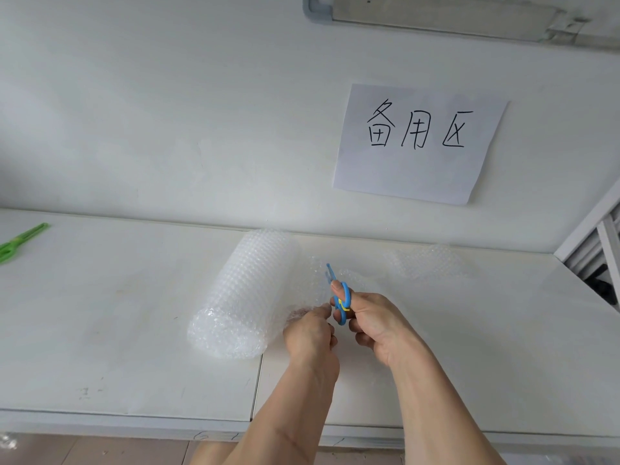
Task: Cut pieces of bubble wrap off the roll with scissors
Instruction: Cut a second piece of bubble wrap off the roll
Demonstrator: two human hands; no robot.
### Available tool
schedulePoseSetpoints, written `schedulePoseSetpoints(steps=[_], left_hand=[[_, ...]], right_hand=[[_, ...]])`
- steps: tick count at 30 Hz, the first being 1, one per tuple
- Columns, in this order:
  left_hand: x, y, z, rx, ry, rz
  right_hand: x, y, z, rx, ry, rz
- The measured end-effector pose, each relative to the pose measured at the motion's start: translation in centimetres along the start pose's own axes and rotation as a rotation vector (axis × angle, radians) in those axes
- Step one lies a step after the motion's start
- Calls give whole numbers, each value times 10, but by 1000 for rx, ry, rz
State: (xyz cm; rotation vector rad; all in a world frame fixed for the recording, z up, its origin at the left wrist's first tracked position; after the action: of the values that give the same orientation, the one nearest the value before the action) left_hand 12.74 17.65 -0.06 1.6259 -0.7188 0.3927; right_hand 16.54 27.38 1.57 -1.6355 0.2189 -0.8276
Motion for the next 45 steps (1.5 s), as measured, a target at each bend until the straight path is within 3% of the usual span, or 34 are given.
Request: schedulePoseSetpoints(steps=[34, 41, 45], left_hand=[[10, 2, 21, 52, 58, -1], [-4, 12, 30, 178, 119, -26], [-21, 21, 29, 235, 102, -97]], right_hand=[[-5, -4, -14, -109, -15, 5], [1, -12, -14, -155, -33, 7], [9, -23, 4, -61, 13, 80]])
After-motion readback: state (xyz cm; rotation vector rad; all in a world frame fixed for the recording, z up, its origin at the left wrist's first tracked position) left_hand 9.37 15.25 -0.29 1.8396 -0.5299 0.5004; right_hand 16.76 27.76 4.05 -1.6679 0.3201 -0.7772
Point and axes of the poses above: each hand's wrist, its own x-axis away from the middle knuckle, its own z-axis out of the back of the hand, y = z × x, the point moved 2 cm from there along -x, towards the middle knuckle, and after that the axes turned 11 degrees about -x, right-handed, at the moved point
